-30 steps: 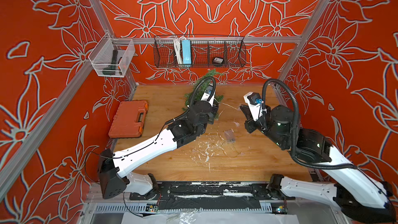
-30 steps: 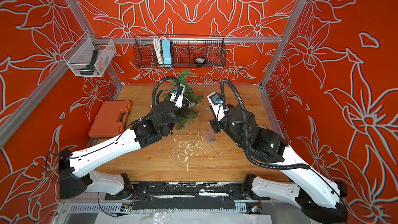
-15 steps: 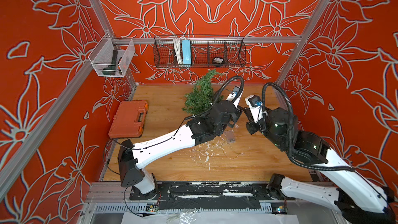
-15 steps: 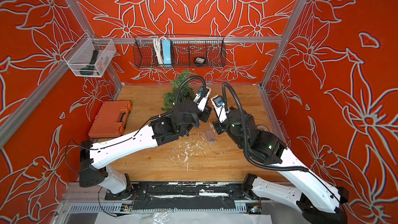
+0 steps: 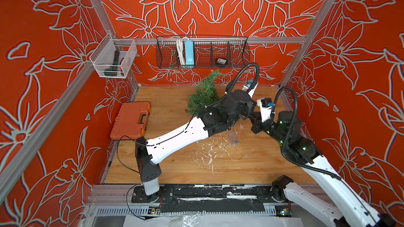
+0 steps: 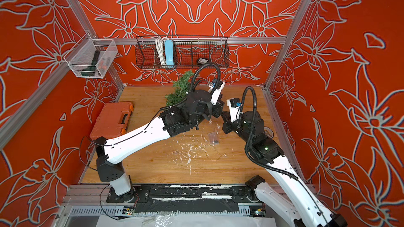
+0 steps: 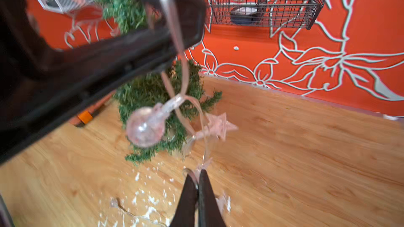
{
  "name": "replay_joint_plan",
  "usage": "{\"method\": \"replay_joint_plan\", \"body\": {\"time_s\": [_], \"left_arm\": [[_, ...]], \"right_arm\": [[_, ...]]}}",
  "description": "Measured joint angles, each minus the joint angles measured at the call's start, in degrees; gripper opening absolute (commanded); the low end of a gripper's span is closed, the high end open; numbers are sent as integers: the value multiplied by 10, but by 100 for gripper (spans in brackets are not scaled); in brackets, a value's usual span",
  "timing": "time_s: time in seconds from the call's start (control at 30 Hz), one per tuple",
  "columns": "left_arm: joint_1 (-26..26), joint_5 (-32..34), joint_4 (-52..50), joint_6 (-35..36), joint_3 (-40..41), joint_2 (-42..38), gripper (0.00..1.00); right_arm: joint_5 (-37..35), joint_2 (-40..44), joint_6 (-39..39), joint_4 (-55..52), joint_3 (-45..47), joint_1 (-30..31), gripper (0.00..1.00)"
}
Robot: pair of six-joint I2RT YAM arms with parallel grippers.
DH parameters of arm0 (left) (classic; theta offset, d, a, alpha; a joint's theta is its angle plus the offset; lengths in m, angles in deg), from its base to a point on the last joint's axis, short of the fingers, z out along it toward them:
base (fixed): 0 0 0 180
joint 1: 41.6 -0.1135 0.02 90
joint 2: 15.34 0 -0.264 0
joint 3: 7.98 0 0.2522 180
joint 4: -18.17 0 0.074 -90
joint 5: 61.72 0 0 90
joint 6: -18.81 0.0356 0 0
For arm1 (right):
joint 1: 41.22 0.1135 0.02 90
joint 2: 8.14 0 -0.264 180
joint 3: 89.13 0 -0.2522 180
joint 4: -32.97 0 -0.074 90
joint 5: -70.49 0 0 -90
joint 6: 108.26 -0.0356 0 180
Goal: Remove string lights from the small christmas tree
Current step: Remove the light string from the Christmas tree.
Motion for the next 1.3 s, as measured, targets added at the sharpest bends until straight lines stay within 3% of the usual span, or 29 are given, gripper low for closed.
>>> {"method": "replay_joint_plan", "body": {"time_s": [0.13, 0.2, 0.53, 0.67, 0.83, 0.93, 1.17, 1.3], "left_arm": [[-18, -23, -30, -9, -41, 24, 0], [-26, -38, -41, -14, -58, 31, 0], [-32, -93, -77, -27, -140, 60, 0], [-32, -109, -91, -28, -172, 71, 0], [-35, -123, -95, -32, -185, 76, 0], [-42, -131, -97, -37, -188, 80, 0], [-67, -148, -99, -53, -199, 87, 0], [-81, -155, -98, -63, -209, 91, 15]], "right_arm": [[79, 0, -23, 59, 24, -33, 35], [110, 0, -34, 83, 31, -41, 42], [138, -44, -48, 134, 35, -57, 49], [129, -77, -56, 146, 35, -68, 44], [132, -113, -69, 164, 13, -72, 12], [132, -134, -68, 174, -15, -76, 1], [131, -191, -70, 191, -89, -108, 0], [133, -240, -75, 202, -142, -124, 0]]}}
